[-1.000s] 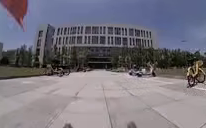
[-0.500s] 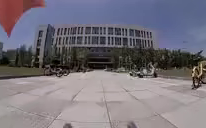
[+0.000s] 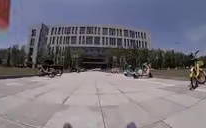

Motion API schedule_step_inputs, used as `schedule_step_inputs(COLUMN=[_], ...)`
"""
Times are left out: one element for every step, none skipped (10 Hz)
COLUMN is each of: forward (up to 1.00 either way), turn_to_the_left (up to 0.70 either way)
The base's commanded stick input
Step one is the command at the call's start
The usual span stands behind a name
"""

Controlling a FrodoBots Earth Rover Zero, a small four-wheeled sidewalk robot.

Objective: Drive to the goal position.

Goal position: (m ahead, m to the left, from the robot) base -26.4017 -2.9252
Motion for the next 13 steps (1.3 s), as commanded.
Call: schedule_step_inputs(forward=[0.00,0.00,0.00,0.00,0.00,0.00,0.00,0.00,0.00,0.00,0.00,0.00,0.00], turn_to_the_left=[-0.45,-0.45,-0.45,-0.45,-0.45,-0.45,-0.45,-0.45,-0.45,-0.45,-0.45,-0.45,-0.45])
